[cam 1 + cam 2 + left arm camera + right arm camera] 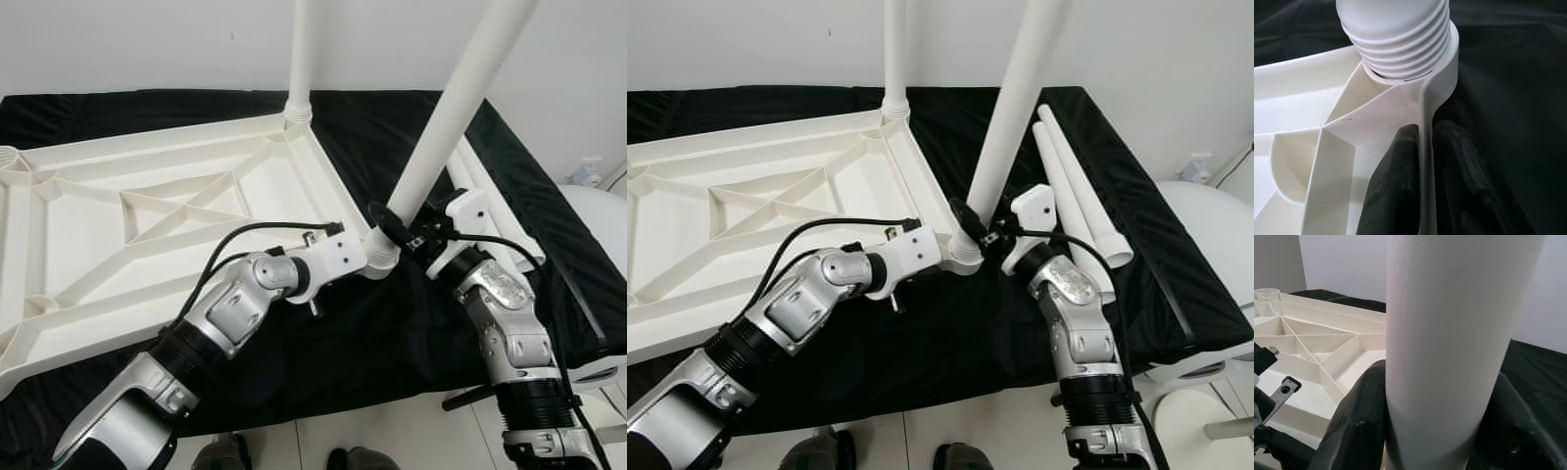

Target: Building children table

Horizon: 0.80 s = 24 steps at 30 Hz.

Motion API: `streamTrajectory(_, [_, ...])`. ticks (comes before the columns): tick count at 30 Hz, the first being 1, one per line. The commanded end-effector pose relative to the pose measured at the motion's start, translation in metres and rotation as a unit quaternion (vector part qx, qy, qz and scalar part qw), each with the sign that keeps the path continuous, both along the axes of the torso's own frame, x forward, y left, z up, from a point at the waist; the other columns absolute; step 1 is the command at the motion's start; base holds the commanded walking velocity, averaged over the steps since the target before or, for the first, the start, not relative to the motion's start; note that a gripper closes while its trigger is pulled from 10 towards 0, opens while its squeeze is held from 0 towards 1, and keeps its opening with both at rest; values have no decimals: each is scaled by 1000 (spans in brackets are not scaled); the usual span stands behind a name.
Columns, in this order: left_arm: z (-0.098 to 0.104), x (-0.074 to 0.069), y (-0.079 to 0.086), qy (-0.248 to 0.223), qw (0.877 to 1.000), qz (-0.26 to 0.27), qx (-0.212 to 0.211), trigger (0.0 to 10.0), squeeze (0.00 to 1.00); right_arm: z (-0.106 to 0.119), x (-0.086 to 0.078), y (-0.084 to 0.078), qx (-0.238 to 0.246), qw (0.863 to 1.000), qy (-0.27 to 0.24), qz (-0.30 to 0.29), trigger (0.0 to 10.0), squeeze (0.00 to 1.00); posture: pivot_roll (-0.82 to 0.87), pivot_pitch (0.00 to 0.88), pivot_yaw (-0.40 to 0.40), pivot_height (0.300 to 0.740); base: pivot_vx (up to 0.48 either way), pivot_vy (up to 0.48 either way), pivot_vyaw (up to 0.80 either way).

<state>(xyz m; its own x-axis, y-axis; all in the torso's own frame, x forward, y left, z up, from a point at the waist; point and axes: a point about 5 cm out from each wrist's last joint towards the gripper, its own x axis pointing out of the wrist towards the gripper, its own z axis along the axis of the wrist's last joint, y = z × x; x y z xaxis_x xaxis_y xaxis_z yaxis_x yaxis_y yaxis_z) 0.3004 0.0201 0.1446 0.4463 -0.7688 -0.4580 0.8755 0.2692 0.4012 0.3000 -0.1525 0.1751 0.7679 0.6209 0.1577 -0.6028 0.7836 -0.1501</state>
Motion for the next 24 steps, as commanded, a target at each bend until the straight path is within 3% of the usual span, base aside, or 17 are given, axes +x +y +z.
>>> streamTrajectory(1, [3,-2,-3,3,1000,-17,5,10000,0,-39,-4,8,-25,995,96,14,10000,0,13,91,-16,740,0,0,0])
streamTrajectory(13, [4,-1,-4,2,1000,-19,5,10000,0,-46,9,7,-32,989,148,-1,10000,0,11,92,-17,740,0,0,0])
streamTrajectory(18, [6,-2,-6,0,1000,-20,2,10000,0,-46,19,1,1,986,168,-15,10000,0,15,92,-22,740,0,0,0])
streamTrajectory(24, [6,-2,-4,0,1000,-19,2,10000,0,-52,18,-6,10,984,176,-32,10000,0,16,94,-23,740,0,0,0])
